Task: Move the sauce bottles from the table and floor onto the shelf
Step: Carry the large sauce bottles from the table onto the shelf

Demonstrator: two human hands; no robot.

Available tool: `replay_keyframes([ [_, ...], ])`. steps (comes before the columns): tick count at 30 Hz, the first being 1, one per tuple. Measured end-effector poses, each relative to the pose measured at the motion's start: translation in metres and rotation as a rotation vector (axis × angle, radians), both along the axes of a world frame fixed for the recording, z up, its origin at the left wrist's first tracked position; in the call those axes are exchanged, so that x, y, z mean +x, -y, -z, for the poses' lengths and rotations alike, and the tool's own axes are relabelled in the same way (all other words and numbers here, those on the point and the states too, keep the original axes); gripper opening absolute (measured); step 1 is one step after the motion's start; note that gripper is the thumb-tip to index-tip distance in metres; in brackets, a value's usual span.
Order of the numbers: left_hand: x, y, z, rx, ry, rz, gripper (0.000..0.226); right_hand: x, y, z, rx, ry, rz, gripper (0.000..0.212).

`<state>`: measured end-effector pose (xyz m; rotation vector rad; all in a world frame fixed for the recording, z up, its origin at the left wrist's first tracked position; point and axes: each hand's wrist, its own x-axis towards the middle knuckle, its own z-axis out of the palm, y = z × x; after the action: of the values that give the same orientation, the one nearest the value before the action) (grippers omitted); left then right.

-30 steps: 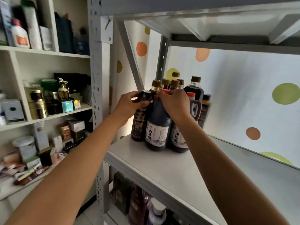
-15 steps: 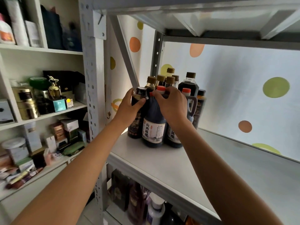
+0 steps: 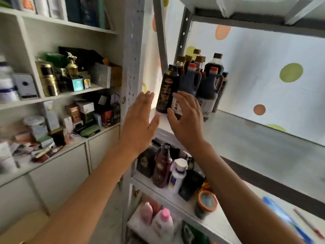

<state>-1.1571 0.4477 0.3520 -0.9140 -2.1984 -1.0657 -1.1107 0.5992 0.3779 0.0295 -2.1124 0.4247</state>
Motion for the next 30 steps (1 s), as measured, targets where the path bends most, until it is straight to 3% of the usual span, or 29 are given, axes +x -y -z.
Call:
replay_keyframes([
  [9,0.133,0.127,0.079,-0.038,0.137,-0.179,0.059,0.105,0.135,0.087,0.056,0.257,-0.154,0.043],
  [13,0.186,0.177,0.119,-0.23,0.036,-0.429,0.069,0.147,0.179,0.122,0.058,0.337,-0.27,0.047],
  [17,0.249,0.211,0.156,-0.317,0.131,-0.624,0.084,0.19,0.213,0.161,0.081,0.453,-0.438,0.049],
  [23,0.373,0.235,0.191,-0.352,0.291,-0.887,0.084,0.267,0.25,0.203,0.059,0.563,-0.716,0.058],
  [30,0.52,0.207,0.238,-0.322,0.554,-1.235,0.091,0.377,0.263,0.266,0.057,0.644,-1.051,0.056],
])
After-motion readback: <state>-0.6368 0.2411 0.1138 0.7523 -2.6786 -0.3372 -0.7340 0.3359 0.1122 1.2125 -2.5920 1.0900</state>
